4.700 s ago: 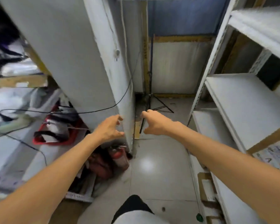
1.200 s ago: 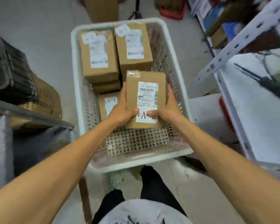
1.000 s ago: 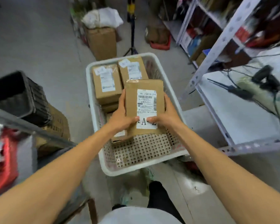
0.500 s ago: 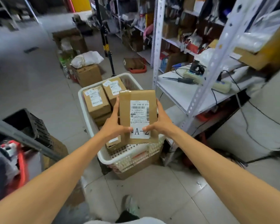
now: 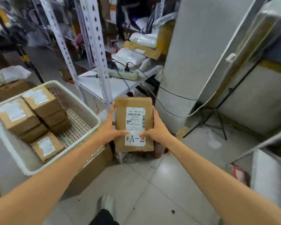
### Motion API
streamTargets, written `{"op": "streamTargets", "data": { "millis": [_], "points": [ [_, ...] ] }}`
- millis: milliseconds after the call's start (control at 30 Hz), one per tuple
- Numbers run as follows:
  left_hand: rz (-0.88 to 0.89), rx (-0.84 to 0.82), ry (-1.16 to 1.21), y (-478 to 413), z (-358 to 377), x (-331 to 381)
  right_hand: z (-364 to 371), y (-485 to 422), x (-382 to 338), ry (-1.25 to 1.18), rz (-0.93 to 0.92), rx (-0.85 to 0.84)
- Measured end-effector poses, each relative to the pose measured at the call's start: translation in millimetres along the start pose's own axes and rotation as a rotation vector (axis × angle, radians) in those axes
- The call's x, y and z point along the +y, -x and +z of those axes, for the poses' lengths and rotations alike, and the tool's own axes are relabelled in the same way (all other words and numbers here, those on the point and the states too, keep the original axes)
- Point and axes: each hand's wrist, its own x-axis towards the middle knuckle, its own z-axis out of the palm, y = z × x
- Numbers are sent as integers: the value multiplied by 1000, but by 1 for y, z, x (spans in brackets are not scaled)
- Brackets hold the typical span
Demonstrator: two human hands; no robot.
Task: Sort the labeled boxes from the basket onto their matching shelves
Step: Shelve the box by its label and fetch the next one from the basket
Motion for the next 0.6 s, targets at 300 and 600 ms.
{"op": "streamTargets", "data": {
  "millis": [300,600],
  "points": [
    [260,-327,13,-96,140,113,-156,56,46,-44,34,491],
    [523,-780,112,-156,286,235,-274,120,70,-96,191,933]
  ]
}}
